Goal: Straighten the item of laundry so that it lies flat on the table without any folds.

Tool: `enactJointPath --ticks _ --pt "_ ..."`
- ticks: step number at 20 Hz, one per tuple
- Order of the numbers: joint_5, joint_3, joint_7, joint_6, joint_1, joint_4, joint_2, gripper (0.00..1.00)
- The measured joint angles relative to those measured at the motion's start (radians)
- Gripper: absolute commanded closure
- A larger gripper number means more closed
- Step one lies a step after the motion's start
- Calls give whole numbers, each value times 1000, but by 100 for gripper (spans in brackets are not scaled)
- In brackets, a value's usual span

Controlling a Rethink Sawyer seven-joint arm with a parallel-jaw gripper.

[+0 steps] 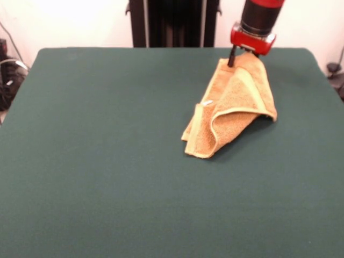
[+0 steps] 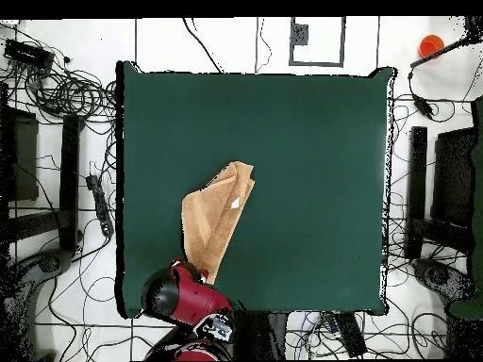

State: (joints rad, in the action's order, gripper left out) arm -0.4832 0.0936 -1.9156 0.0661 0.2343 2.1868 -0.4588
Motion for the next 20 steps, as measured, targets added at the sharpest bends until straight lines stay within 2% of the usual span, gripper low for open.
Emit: enactJointPath --ticks 13,20 --pt "-6 2 0 -2 11 0 -1 0" --pt "-28 2 0 -55 54 -3 -4 0"
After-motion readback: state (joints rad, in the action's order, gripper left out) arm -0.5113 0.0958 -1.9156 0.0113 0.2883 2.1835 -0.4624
